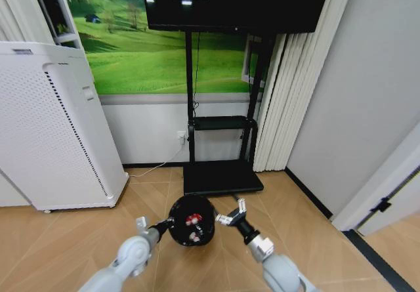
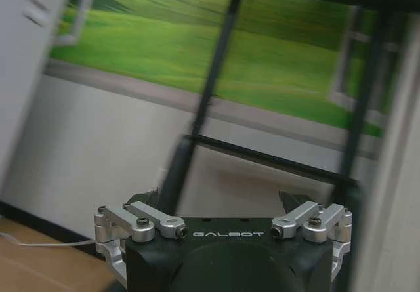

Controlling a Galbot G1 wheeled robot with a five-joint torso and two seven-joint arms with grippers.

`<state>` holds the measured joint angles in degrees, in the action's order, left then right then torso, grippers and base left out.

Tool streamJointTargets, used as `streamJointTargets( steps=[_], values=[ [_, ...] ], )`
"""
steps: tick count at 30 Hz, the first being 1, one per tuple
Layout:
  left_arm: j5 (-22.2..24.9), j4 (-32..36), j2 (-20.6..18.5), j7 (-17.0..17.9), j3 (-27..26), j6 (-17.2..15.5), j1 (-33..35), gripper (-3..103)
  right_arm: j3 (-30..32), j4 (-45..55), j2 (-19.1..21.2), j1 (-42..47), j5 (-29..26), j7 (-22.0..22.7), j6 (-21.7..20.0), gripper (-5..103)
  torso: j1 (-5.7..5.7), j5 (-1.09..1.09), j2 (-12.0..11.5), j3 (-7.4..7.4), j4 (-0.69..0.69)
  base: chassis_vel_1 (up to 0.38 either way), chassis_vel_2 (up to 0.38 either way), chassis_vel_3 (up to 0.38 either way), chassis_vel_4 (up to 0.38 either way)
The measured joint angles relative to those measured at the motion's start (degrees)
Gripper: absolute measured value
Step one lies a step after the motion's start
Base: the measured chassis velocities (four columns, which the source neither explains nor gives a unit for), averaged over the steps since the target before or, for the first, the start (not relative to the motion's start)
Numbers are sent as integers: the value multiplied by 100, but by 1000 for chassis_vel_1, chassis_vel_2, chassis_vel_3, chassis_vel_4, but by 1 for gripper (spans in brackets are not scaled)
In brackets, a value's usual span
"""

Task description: Pick up the trash bin and place the garbage on the floor into it.

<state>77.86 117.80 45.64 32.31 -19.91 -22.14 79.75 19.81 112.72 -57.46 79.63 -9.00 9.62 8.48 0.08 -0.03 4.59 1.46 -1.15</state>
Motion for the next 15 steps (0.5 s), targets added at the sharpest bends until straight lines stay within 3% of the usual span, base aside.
streamJointTargets(
  steps=[2,3,4,5,6,7,9,11,12,13,15],
  values=[
    [758,727,-217,536,-1251,-352,883,3,915,-143,-265,52,-83,26,-163,100,0,6,0,-1,-6,0,0,0,0],
    [758,727,-217,536,-1251,-352,883,3,915,-143,-265,52,-83,26,-163,100,0,6,0,-1,-6,0,0,0,0],
    [847,930,-189,546,-1839,-461,1296,3,1153,-183,-315,65,-183,45,-246,100,0,3,0,-1,-9,0,0,0,0],
    [889,1185,39,430,-2889,-636,2159,3,1510,-237,-342,114,-353,75,-346,100,0,-4,2,-2,-8,0,0,0,0],
    [875,1246,245,255,-3374,-720,2576,3,1689,-263,-339,165,-423,79,-400,100,0,4,1,-1,-2,0,0,0,0],
    [875,1246,245,255,-3374,-720,2576,3,1689,-263,-339,165,-423,79,-400,100,0,4,1,-1,-2,0,0,0,0],
    [661,1262,751,-274,-4252,-807,3287,3,2030,-282,-334,276,-581,103,-486,100,0,4,2,-2,-1,0,0,0,0],
    [515,1211,946,-446,-4515,-789,3489,3,2132,-281,-350,325,-653,130,-527,100,0,2,1,-2,-2,0,0,0,0],
    [284,1115,1225,-677,-4829,-679,3767,3,2277,-247,-397,396,-762,177,-596,100,-1,3,1,-2,-2,0,0,0,0],
    [284,1115,1225,-677,-4829,-679,3767,3,2277,-247,-397,396,-762,177,-596,100,-1,3,1,-2,-2,0,0,0,0],
    [-57,968,1604,-984,-5112,-410,4120,3,2475,-137,-506,530,-960,220,-656,100,-1,4,1,-1,-2,0,0,0,0]
  ],
)
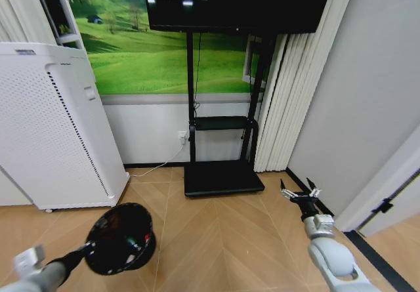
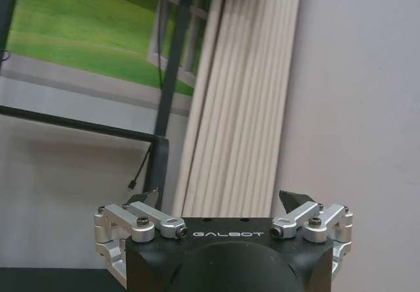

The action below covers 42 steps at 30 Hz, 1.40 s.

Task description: Pick up the trash bin and place the garbage on the floor into it.

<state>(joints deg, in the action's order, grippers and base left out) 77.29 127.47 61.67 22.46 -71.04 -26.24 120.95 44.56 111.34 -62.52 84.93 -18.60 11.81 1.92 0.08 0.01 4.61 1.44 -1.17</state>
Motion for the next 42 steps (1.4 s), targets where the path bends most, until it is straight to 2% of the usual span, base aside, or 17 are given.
streamJointTargets(
  steps=[1,3,4,5,6,10,16,19,23,28,30,32,42],
  values=[
    [0,0,0,0,0,0,0,3,0,0,0,0,0,0,0,100,0,0,0,0,0,0,0,0,0],
    [-177,-145,197,-148,-54,246,165,3,244,113,-166,178,-132,2,-20,100,0,-2,0,0,0,0,0,0,0],
    [-207,-176,244,-178,-60,290,202,3,299,135,-218,226,-171,1,-20,100,0,0,0,0,-5,0,0,0,0],
    [-207,-176,244,-178,-60,290,202,3,299,135,-218,226,-171,1,-20,100,0,0,0,0,-5,0,0,0,0],
    [-287,-268,421,-282,-104,462,400,3,398,149,-316,292,-282,2,-21,100,0,3,0,0,-6,0,0,0,0],
    [-376,-483,682,-415,-260,736,761,3,420,67,-387,290,-408,0,-15,100,0,-3,0,1,-1,0,0,0,0],
    [-498,-893,904,-602,-371,928,905,3,254,-118,-445,127,-464,1,12,100,0,-2,0,1,1,30,22,-34,-24],
    [-550,-1089,895,-759,-331,988,776,3,180,-172,-521,77,-463,11,18,100,0,-1,-1,1,0,126,145,-143,-125],
    [-588,-1321,803,-836,-276,936,496,3,142,-222,-583,69,-462,42,60,100,0,6,-1,1,-3,177,196,-193,-195],
    [-540,-1466,705,-879,-205,776,300,3,156,-277,-600,83,-462,44,113,100,1,-2,-2,2,-5,179,185,-168,-175],
    [-510,-1544,681,-867,-62,642,158,3,169,-285,-615,110,-458,50,166,100,1,5,-2,1,-3,51,53,-67,-86],
    [-510,-1571,684,-793,95,522,38,3,164,-285,-652,158,-400,45,219,100,1,-4,-2,1,0,0,0,0,0],
    [-437,-1514,770,-556,469,329,-32,3,19,-316,-738,221,-175,24,243,100,1,-1,-1,1,-3,-43,-23,38,25]
  ],
)
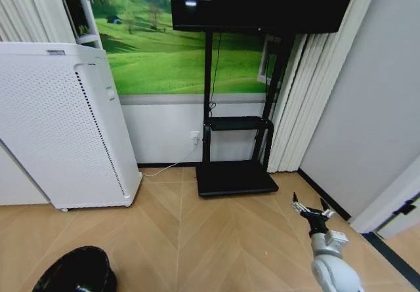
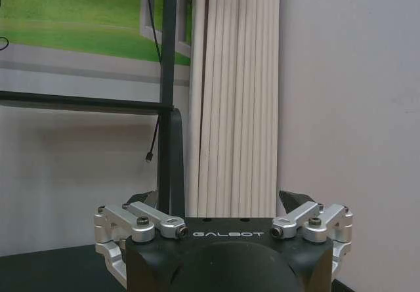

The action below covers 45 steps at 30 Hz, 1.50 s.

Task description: Pick up the trash bin and place the garbage on the floor into it.

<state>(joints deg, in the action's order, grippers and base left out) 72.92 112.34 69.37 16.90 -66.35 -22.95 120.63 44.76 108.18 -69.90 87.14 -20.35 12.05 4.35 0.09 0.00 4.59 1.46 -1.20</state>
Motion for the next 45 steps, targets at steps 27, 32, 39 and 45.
streamJointTargets(
  steps=[27,32,39,45],
  values=[
    [335,-159,79,862,-215,-123,-110,20,-114,-255,200,-144,-13,53,-51,100,0,-2,0,0,2,0,0,0,0],
    [209,-247,115,1203,-239,20,-235,41,-122,-399,238,-272,-58,116,-132,100,0,1,0,0,2,0,0,0,0],
    [-176,-44,218,1273,-537,318,-233,63,-49,-303,325,-186,-142,-53,-411,100,0,0,1,-1,2,0,0,0,0],
    [-1180,318,264,724,-774,593,-329,85,-47,-120,272,-91,-155,-140,-572,100,0,0,0,0,2,0,0,0,0]
  ],
)
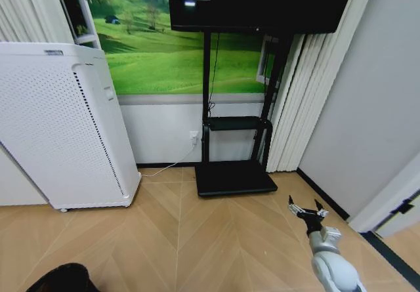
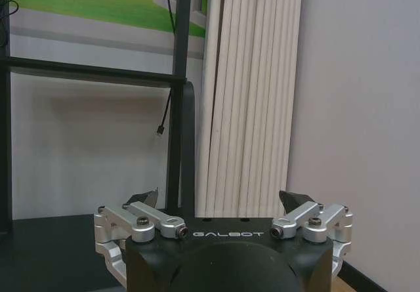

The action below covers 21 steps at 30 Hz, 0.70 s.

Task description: Pick up the trash bin and place the garbage on the floor into it.

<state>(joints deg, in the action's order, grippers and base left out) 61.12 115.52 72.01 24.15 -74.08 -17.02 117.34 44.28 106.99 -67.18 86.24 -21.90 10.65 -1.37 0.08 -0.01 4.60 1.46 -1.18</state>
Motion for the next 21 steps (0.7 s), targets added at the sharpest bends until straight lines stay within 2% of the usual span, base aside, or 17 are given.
streamJointTargets(
  steps=[2,3,4,6,7,8,10,12,14,15,17,18,19,21],
  values=[
    [-1092,129,-61,-677,22,461,-121,95,168,172,-132,202,-80,-2,-31,100,0,0,0,0,1,0,0,0,0],
    [-1092,129,-61,-677,22,461,-121,95,168,172,-132,202,-80,-2,-31,100,0,0,0,0,1,0,0,0,0],
    [-1345,178,-70,-838,28,557,-156,95,227,223,-158,270,-120,-11,-51,100,0,0,0,0,1,0,0,0,0],
    [-2334,534,-148,-1433,104,843,-349,100,512,487,-258,644,-420,-97,-125,100,0,1,0,0,-1,0,0,0,0],
    [-2334,534,-148,-1433,104,843,-349,100,512,487,-258,644,-420,-97,-125,100,0,1,0,0,-1,0,0,0,0],
    [-2716,783,-232,-1654,226,940,-501,100,616,671,-305,888,-559,-142,-116,100,0,0,0,0,-2,0,0,0,0],
    [-3019,1184,-400,-1870,518,961,-728,100,714,1053,-405,1289,-638,-291,-40,100,0,1,0,0,-4,0,0,0,0],
    [-3058,1304,-457,-1897,648,945,-800,100,727,1175,-447,1402,-641,-344,-15,100,0,0,0,0,-3,0,0,0,0],
    [-3166,1778,-676,-1950,1397,842,-1046,100,597,1752,-639,1861,-598,-533,83,100,0,2,0,0,-6,0,0,0,0],
    [-3166,1778,-676,-1950,1397,842,-1046,100,597,1752,-639,1861,-598,-533,83,100,0,2,0,0,-6,0,0,0,0],
    [-3355,2076,-656,-1931,1984,815,-1034,100,103,2118,-668,2025,-400,-555,111,100,0,1,0,0,-3,0,0,0,0],
    [-3355,2076,-656,-1931,1984,815,-1034,100,103,2118,-668,2025,-400,-555,111,100,0,1,0,0,-3,0,0,0,0],
    [-3483,2199,-608,-1892,2298,815,-1010,100,-215,2235,-679,2025,-190,-547,111,100,0,1,0,0,4,0,0,0,0],
    [-3657,2307,-566,-1799,2766,812,-1022,100,-489,2297,-791,1973,141,-547,127,100,0,0,0,0,1,0,0,0,0]
  ],
)
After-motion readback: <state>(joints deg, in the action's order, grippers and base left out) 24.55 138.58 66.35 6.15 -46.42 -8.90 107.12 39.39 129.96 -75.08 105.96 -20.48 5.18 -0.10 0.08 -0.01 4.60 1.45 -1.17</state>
